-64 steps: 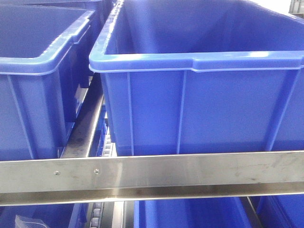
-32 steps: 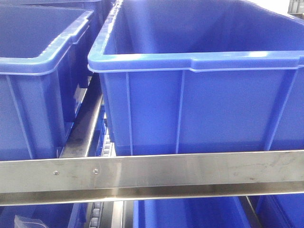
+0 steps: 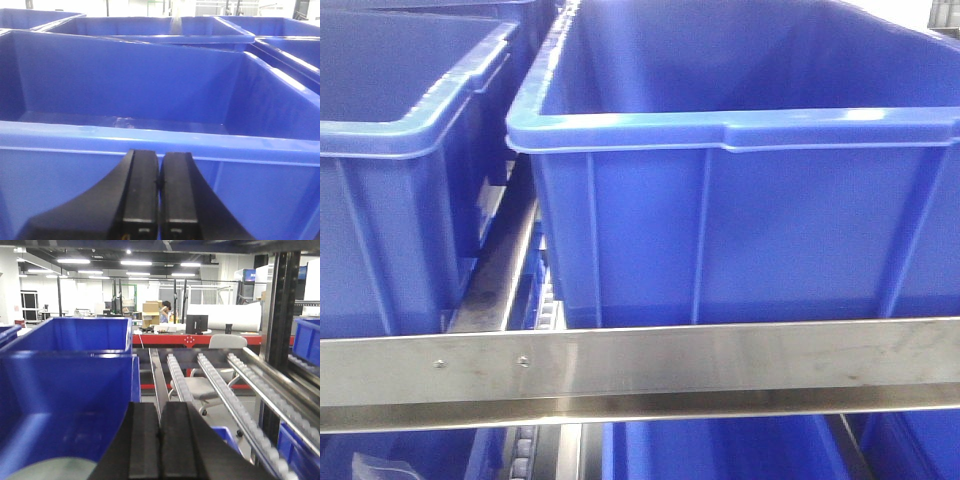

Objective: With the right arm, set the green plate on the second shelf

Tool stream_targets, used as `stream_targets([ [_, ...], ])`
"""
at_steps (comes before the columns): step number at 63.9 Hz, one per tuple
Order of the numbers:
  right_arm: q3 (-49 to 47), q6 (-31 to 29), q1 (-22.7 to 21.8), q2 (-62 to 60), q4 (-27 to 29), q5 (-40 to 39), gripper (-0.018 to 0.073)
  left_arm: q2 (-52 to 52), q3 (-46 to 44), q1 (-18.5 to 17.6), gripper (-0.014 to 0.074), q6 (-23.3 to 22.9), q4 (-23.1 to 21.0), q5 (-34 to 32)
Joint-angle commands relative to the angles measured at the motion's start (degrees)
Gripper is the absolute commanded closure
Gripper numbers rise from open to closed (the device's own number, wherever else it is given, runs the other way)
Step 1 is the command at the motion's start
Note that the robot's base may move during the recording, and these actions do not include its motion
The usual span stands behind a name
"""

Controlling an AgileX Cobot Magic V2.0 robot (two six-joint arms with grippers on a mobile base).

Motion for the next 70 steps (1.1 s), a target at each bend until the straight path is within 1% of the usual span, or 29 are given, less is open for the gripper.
stream_targets([
  [1, 0.8, 0.1, 0.8, -3.1, 0.7, -1.6, 0.0503, -0.9, 2.4, -0.3, 0.0466, -0.1, -0.3, -4.9],
  [6, 2.5, 0.1, 2.5, -7.0, 2.3, -0.2, 0.0503, -0.9, 2.4, -0.3, 0.0466, -0.1, -0.3, -4.9],
  [13, 4.3, 0.1, 6.0, -11.4, 2.5, 2.7, 0.0503, -0.9, 2.4, -0.3, 0.0466, -0.1, -0.3, -4.9],
  [17, 5.0, 0.1, 7.0, -12.5, 2.5, 3.4, 0.0503, -0.9, 2.4, -0.3, 0.0466, -0.1, -0.3, -4.9],
  [25, 5.7, 0.1, 7.3, -12.5, 2.5, 4.1, 0.0503, -0.9, 2.4, -0.3, 0.0466, -0.1, -0.3, -4.9],
  [29, 6.2, 0.0, 7.2, -12.5, 1.4, 4.1, 0.0503, -0.9, 2.4, -0.3, 0.0466, -0.1, -0.3, -4.9],
  [32, 7.3, 0.0, 7.2, -12.5, 1.1, 2.8, 0.0503, -0.9, 2.4, -0.3, 0.0466, -0.1, -0.3, -4.9],
  [34, 8.2, 0.0, 7.2, -12.5, 1.4, 2.8, 0.0503, -0.9, 2.4, -0.3, 0.0466, -0.1, -0.3, -4.9],
  [36, 9.1, -0.7, 7.2, -12.5, 3.4, 3.2, 0.0503, -0.9, 2.4, -0.3, 0.0466, -0.1, -0.3, -4.9],
  [38, 9.9, -2.4, 7.2, -12.5, 5.9, 3.8, 0.0503, -0.9, 2.4, -0.3, 0.0466, -0.1, -0.3, -4.9],
  [41, 11.0, -6.3, 7.2, -12.5, 11.8, 4.4, 0.0503, -0.9, 2.4, -0.3, 0.0466, -0.1, -0.3, -4.9],
  [43, 11.6, -9.3, 7.2, -12.5, 14.7, 4.3, 0.0503, -0.9, 2.4, -0.3, 0.0466, -0.1, -0.3, -4.9],
  [47, 12.6, -17.5, 7.2, -12.5, 21.1, 4.2, 0.0503, -0.9, 2.4, -0.3, 0.0466, -0.1, -0.3, -4.9],
  [49, 12.9, -21.0, 7.2, -12.5, 23.4, 4.0, 0.0503, -0.9, 2.4, -0.3, 0.0466, -0.1, -0.3, -4.9],
  [52, 13.3, -28.0, 7.2, -12.5, 26.8, 3.6, 0.0503, -0.9, 2.4, -0.3, 0.0466, -0.1, -0.3, -4.9],
  [56, 13.6, -35.2, 7.2, -12.5, 32.0, 3.3, 0.0503, -0.9, 2.4, -0.3, 0.0466, -0.1, -0.3, -4.9],
  [60, 14.3, -41.6, 7.2, -12.5, 35.9, 2.6, 0.0503, -0.9, 2.4, -0.3, 0.0466, -0.1, -0.3, -4.9],
  [62, 15.0, -44.1, 7.2, -12.5, 37.2, 1.7, 0.0503, -0.9, 2.4, -0.3, 0.0466, -0.1, -0.3, -4.9],
  [65, 16.5, -46.1, 7.2, -12.5, 38.2, 0.3, 0.0503, -0.9, 2.4, -0.3, 0.0466, -0.1, -0.3, -4.9],
  [67, 17.1, -46.5, 7.2, -12.5, 38.8, -0.4, 0.0503, -0.9, 2.4, -0.3, 0.0466, -0.1, -0.3, -4.9],
  [70, 16.9, -46.5, 7.2, -12.5, 39.0, 1.3, 0.0503, -0.9, 2.4, -0.3, 0.0466, -0.1, -0.3, -4.9],
])
